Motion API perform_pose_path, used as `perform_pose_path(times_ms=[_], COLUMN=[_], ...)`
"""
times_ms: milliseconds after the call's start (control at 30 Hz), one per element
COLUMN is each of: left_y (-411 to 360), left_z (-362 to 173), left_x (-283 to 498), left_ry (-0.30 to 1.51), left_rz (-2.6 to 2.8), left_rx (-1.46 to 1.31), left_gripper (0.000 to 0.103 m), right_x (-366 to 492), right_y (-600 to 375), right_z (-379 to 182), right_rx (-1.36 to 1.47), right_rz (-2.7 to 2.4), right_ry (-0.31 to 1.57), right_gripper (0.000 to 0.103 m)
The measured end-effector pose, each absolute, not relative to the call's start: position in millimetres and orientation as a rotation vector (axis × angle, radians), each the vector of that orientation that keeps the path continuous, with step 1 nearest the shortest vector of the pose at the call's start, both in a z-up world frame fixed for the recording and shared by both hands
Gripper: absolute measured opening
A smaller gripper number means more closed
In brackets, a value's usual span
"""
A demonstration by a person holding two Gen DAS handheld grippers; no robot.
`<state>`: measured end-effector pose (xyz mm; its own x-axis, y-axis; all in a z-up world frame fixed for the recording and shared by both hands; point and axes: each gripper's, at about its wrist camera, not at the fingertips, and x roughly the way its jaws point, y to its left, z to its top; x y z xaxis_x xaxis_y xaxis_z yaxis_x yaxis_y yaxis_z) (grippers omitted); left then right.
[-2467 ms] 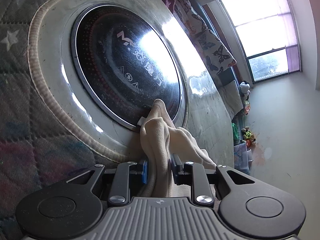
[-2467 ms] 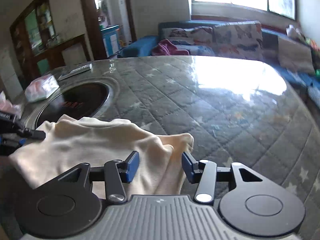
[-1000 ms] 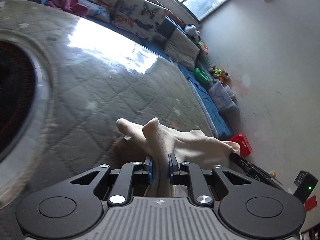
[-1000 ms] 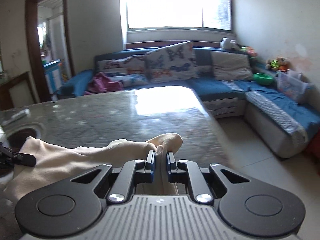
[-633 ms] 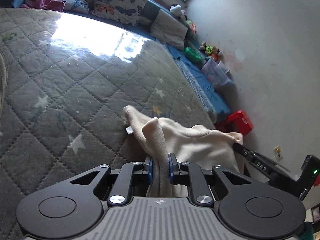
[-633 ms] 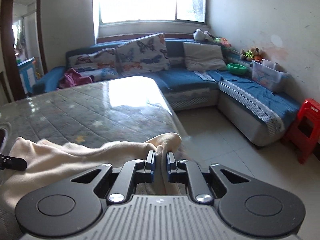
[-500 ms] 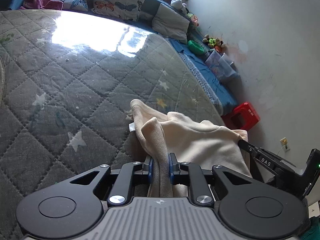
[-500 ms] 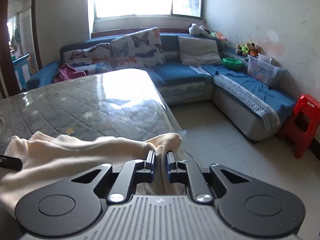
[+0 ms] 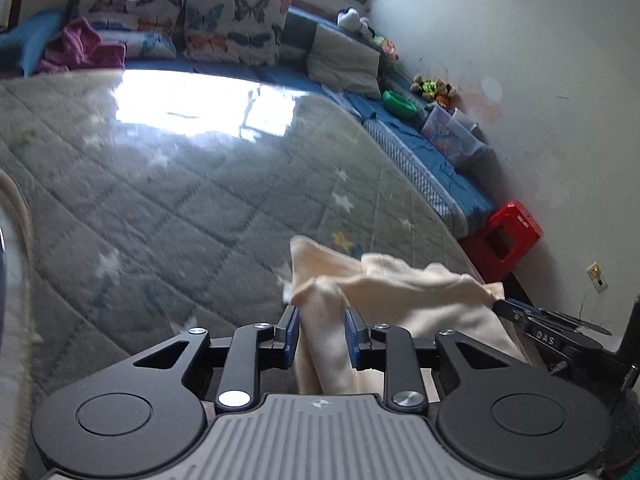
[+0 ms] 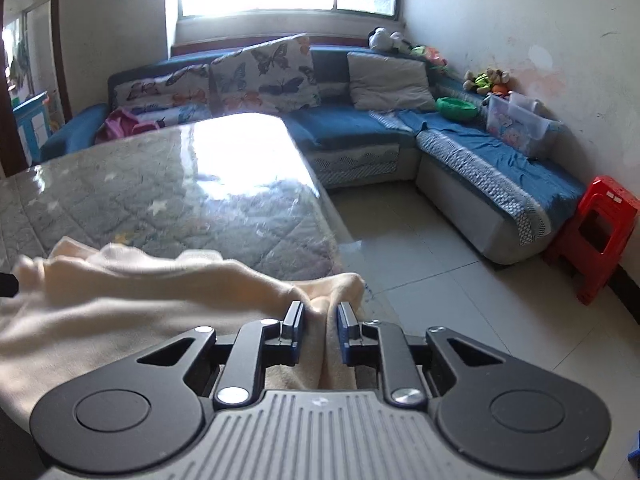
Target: Fold clothes
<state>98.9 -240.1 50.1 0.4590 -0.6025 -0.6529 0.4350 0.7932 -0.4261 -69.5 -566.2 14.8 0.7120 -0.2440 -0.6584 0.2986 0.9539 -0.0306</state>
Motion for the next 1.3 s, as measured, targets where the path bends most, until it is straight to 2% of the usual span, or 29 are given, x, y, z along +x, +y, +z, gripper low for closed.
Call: perform_pose_path(times_ms=[233,767,1033,1100,1300], left_y=[-264,-307,-302,-301,-293], left_z=[63,30,39,42,46], left_x=[95,115,104,101,89], left_ry=[0.843,0.922,0.903,0.896,0.885], left_rz=[-0.737,-0.736,-0.734,-0.736,-0.745], left_rx=[-0.160,-0.107,-0.101,-0.095,-0.092], left_gripper=[0.024,0.024,0.024,0.025,0.026], right_x=[-60,-32,-41,-46,-53], right_y=[-541,-536,-526,-519,-498], right_z=[25,5,14,18,13], right_rx=[0.067,0.094,0.051,0.036,0.003], right_rz=[-0.195,-0.172,-0.165,-0.147,-0.085], right_ry=[0.689,0.697,0.671,0.670,0.705], right_gripper=[0.018,0.022,0.034,0.040,0.042])
